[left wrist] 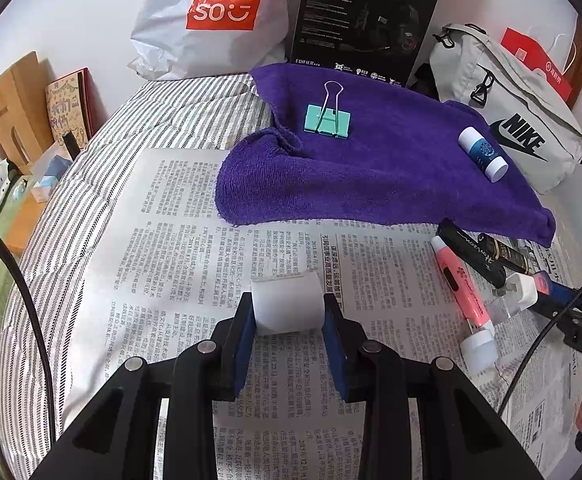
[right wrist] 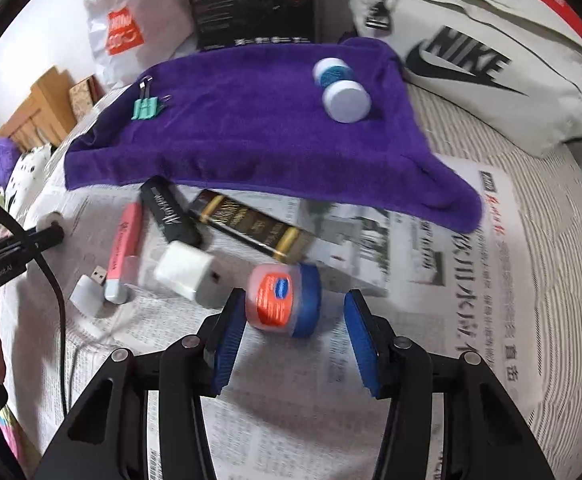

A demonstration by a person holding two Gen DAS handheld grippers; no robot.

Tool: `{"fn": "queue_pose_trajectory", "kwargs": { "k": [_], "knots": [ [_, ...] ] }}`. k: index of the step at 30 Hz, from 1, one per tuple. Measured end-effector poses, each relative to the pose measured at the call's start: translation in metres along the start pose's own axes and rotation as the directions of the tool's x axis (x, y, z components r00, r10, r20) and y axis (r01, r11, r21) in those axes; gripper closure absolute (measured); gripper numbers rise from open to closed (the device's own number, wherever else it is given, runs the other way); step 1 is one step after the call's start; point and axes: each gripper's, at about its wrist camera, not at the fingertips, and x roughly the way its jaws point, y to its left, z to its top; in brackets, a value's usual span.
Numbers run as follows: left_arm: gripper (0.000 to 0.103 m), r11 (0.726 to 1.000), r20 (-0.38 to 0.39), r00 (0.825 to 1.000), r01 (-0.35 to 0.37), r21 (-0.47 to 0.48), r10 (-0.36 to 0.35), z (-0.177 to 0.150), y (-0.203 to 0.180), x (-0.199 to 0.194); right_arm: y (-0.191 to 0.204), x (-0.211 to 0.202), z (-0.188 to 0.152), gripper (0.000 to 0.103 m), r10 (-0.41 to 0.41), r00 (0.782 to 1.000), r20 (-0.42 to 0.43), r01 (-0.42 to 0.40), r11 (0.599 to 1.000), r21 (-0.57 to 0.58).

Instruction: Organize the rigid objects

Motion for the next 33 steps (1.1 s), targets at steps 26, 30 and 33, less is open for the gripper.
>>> {"fn": "queue_pose_trajectory", "kwargs": {
  "k": [26, 30, 33],
  "knots": [
    [0.073, 0.998, 0.007, 0.999, 0.052, 0.031, -0.052, 0.008, -0.011, -0.011, -0.012, -0.01, -0.013, 0.066, 0.01, 1.0, 0.018, -0.01, 1.0, -0.001],
    [0.073, 0.997, 0.008, 0.998, 0.069, 0.032, -0.069, 0.011, -0.015, -0.014, -0.016, -0.015, -0.011, 0.066, 0.023, 0.999, 0.033, -0.024, 1.0, 0.014],
    [0.073, 0.997, 0.009, 0.997, 0.071, 0.039, -0.071, 0.014, -0.018, -0.015, -0.02, -0.017, -0.008, 0.066, 0.058, 0.998, 0.038, -0.059, 0.998, 0.032]
  ]
}}
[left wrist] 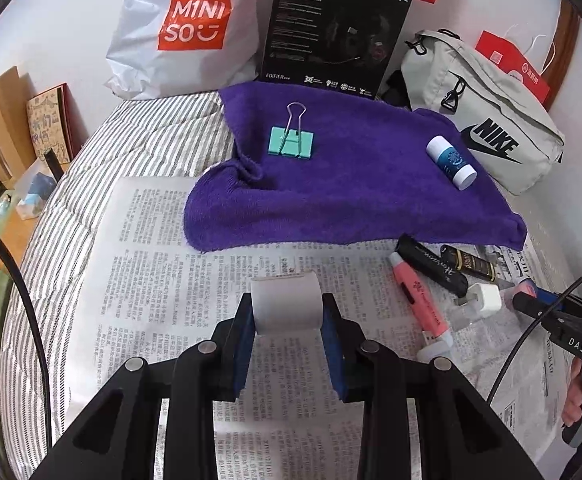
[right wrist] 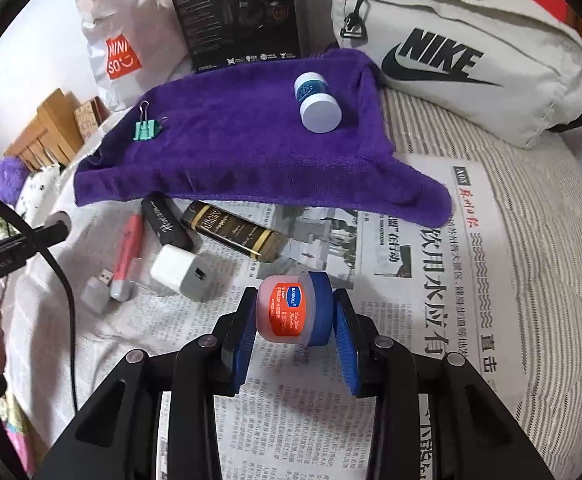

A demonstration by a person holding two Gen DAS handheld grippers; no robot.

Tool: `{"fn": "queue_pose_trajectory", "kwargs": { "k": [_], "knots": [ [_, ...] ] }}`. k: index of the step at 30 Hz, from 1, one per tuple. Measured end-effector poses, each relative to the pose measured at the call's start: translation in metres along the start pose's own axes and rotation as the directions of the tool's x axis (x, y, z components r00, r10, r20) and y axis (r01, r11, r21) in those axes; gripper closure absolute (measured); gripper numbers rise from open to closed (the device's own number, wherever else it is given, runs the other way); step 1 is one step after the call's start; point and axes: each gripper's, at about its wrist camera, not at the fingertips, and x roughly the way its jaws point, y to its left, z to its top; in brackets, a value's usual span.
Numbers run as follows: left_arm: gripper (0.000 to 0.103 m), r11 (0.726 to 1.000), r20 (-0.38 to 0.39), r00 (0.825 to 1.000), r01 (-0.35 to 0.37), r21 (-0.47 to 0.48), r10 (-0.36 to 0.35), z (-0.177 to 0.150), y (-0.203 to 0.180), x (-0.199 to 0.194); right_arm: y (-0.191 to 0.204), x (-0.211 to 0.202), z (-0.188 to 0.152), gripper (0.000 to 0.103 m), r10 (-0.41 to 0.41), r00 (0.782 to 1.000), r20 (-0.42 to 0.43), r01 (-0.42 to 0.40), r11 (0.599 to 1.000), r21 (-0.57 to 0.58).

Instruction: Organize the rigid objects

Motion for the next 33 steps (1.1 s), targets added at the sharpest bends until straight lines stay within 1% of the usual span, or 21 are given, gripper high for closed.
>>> {"fn": "queue_pose_trajectory", "kwargs": {
  "k": [8, 14, 17, 22, 29, 33],
  "knots": [
    [0.073, 1.0, 0.01, 1.0, 0.01, 0.024, -0.01, 0.011, -0.01, -0.004, -0.002, 0.0, 0.008, 0.066, 0.004, 1.0, -0.012, -0.004, 1.0, -0.005],
    [0.073, 0.999, 0.021, 1.0, 0.02, 0.036, -0.021, 0.021, -0.016, -0.007, -0.002, -0.007, 0.017, 0.066, 0.01, 1.0, -0.005, -0.01, 1.0, -0.007],
    [0.073, 0.999, 0.028, 0.999, 0.033, 0.039, -0.034, 0.027, -0.018, -0.01, 0.0, -0.011, 0.025, 0.066, -0.011, 1.0, 0.004, 0.012, 1.0, -0.023],
    [0.073, 0.998, 0.036, 0.999, 0.035, 0.049, -0.037, 0.037, -0.02, -0.012, -0.001, -0.016, 0.037, 0.066, 0.008, 1.0, 0.017, -0.007, 1.0, -0.017],
    [0.073, 0.998, 0.052, 0.998, 0.042, 0.038, -0.044, 0.053, -0.02, -0.012, -0.002, -0.023, 0.056, 0.066, 0.01, 0.999, 0.039, -0.009, 1.0, -0.015],
    [0.073, 0.998, 0.045, 0.997, 0.055, 0.04, -0.057, 0.06, -0.023, -0.007, -0.002, -0.022, 0.069, 0.066, 0.003, 0.999, 0.047, -0.002, 1.0, -0.017]
  ]
}}
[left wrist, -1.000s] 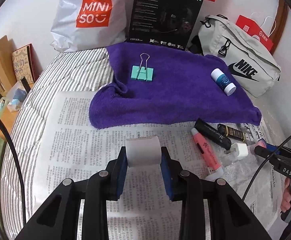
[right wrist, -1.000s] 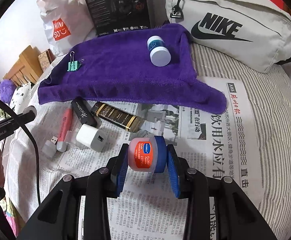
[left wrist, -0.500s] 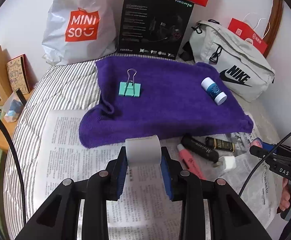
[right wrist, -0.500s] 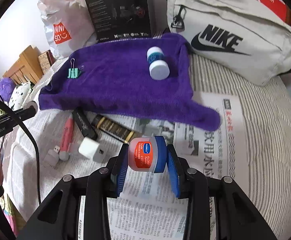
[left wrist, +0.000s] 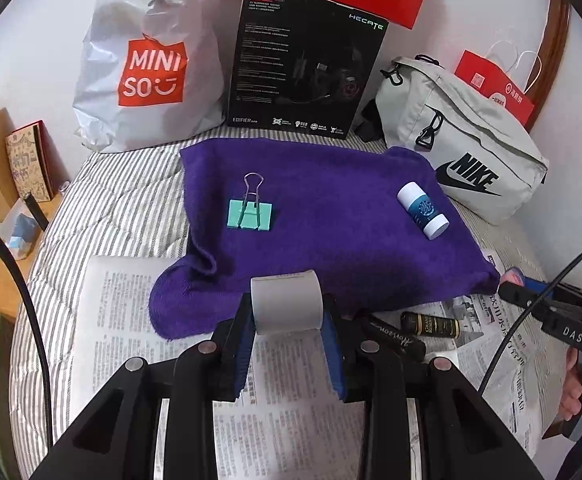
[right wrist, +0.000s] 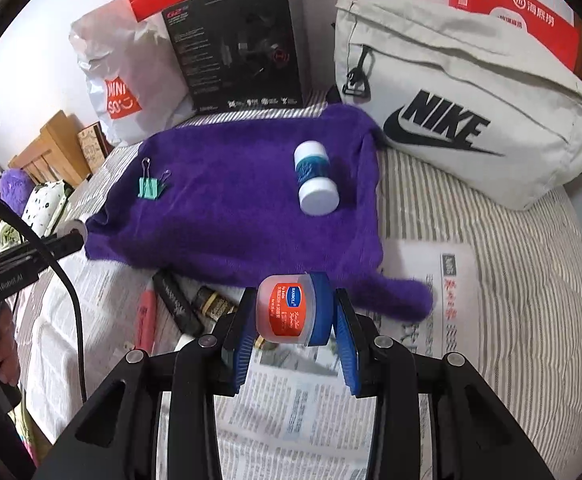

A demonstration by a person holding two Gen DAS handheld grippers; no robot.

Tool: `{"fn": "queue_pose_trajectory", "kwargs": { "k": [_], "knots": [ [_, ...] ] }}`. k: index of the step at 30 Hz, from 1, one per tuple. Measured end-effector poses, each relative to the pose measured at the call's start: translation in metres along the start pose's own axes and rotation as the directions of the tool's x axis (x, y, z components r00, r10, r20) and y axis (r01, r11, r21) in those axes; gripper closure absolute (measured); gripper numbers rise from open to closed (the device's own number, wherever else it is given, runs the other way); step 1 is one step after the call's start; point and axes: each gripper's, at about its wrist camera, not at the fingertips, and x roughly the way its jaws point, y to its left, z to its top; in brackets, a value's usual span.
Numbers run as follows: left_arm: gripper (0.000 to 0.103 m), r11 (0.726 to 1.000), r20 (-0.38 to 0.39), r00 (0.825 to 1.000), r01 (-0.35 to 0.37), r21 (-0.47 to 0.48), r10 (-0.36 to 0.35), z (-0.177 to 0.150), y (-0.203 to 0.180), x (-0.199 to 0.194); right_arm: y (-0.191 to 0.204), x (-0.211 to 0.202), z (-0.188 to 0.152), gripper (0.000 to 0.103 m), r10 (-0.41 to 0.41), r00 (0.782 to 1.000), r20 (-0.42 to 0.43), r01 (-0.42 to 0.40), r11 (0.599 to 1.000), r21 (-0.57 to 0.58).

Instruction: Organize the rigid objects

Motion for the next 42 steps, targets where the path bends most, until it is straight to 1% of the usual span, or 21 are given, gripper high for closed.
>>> {"fn": "queue_pose_trajectory", "kwargs": {
  "k": [9, 13, 19, 22, 27, 31, 42],
  "knots": [
    [0.073, 1.0, -0.012, 1.0, -0.008, -0.004, 0.008, 0.012, 0.004, 0.016, -0.008, 0.015, 0.022, 0.066, -0.01, 1.0, 0.001, 0.01, 1.0, 0.019],
    [0.073, 1.0, -0.023, 1.0, -0.001, -0.008, 0.001, 0.016, 0.006, 0.026, -0.013, 0.026, 0.03, 0.066, -0.011, 1.0, -0.005, 0.011, 0.999, 0.031],
    [0.073, 1.0, -0.036, 0.999, -0.008, 0.018, 0.009, 0.028, 0.006, 0.04, -0.011, 0.046, 0.039, 0.066, -0.008, 1.0, -0.024, 0.009, 1.0, 0.024],
    [0.073, 1.0, -0.043, 0.999, -0.013, 0.02, 0.014, 0.033, 0.008, 0.047, -0.01, 0.062, 0.043, 0.066, -0.008, 0.999, -0.048, 0.008, 1.0, 0.013],
    [0.073, 1.0, -0.053, 0.999, -0.01, 0.008, 0.01, 0.036, 0.014, 0.058, -0.011, 0.081, 0.044, 0.066, -0.009, 0.997, -0.073, 0.011, 1.0, 0.017],
    [0.073, 1.0, -0.064, 0.998, -0.013, 0.016, 0.014, 0.038, 0.016, 0.067, -0.009, 0.091, 0.045, 0.066, -0.019, 0.997, -0.081, 0.019, 1.0, 0.007],
    [0.073, 0.999, -0.1, 0.994, -0.029, 0.032, 0.032, 0.044, 0.022, 0.092, -0.004, 0.103, 0.05, 0.066, -0.029, 0.996, -0.089, 0.026, 0.999, -0.028]
  ]
}}
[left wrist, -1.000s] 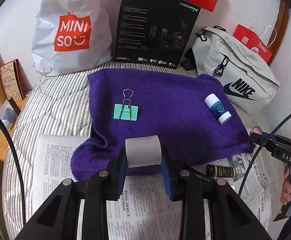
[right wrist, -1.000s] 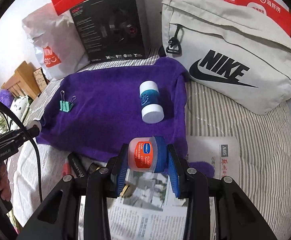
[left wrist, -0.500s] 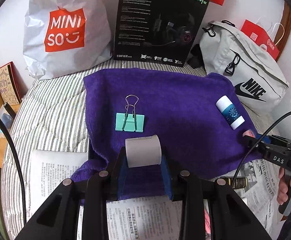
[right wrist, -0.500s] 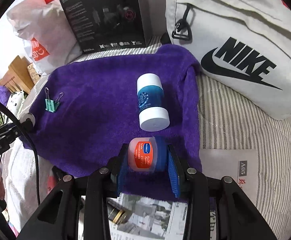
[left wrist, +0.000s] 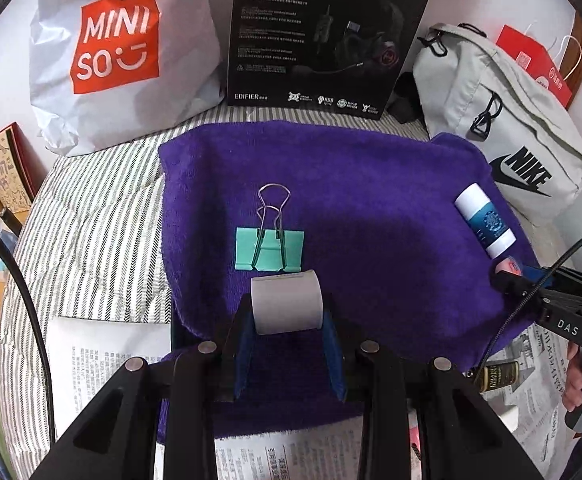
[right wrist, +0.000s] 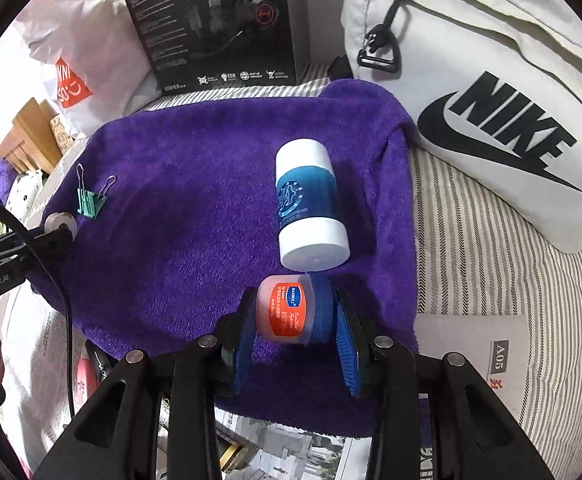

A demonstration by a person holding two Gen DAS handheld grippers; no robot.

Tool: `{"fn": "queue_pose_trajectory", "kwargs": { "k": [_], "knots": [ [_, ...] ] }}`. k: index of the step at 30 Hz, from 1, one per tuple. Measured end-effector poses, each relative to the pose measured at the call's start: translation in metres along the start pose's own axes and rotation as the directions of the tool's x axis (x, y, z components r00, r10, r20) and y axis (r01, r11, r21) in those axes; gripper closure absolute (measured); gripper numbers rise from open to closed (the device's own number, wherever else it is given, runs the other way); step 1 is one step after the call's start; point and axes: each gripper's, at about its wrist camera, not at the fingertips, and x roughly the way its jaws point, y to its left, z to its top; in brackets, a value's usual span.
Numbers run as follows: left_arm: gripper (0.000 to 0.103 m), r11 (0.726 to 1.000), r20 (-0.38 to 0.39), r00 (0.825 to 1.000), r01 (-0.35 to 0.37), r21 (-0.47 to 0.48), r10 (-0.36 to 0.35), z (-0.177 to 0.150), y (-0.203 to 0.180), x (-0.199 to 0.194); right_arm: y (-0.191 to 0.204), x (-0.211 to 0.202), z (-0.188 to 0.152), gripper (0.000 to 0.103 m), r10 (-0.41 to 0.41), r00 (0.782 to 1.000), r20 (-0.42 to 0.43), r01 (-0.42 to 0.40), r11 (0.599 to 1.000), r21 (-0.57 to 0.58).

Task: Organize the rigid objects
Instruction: 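Lower the tape roll onto the towel and open the left gripper while the right releases the jar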

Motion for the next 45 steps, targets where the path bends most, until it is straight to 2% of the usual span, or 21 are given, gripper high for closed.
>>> {"fn": "queue_pose_trajectory", "kwargs": {
  "k": [3, 11, 21, 32, 40, 45],
  "knots": [
    [0.073, 1.0, -0.011, 1.0, -0.002, 0.004, 0.002, 0.001, 0.0, 0.006, 0.002, 0.003, 0.0, 0.066, -0.001, 1.0, -0.001, 0.001, 1.0, -0.006],
    [0.071, 0.997, -0.023, 0.998, -0.065, 0.032, 0.066, -0.001, -0.005, 0.014, 0.005, 0.004, -0.003, 0.065, -0.027, 0.999, 0.026, 0.029, 0.998, -0.047],
    [0.07, 0.991, 0.034, 0.993, -0.111, 0.076, 0.109, -0.007, -0.012, 0.013, 0.008, 0.003, -0.01, 0.064, -0.04, 0.996, 0.075, 0.047, 0.995, -0.084],
    [0.068, 0.985, 0.075, 0.988, -0.139, 0.097, 0.132, -0.013, -0.014, 0.011, 0.008, 0.003, -0.011, 0.063, -0.038, 0.997, 0.071, 0.044, 0.994, -0.098],
    [0.068, 0.987, 0.027, 0.995, -0.099, 0.125, 0.096, -0.005, -0.01, 0.011, 0.007, 0.004, -0.006, 0.063, -0.022, 0.999, 0.042, 0.027, 0.993, -0.112],
    [0.068, 0.984, 0.034, 0.996, -0.083, 0.155, 0.079, -0.005, -0.01, 0.011, 0.007, 0.004, -0.007, 0.063, -0.017, 0.999, 0.048, 0.022, 0.993, -0.117]
  ]
}}
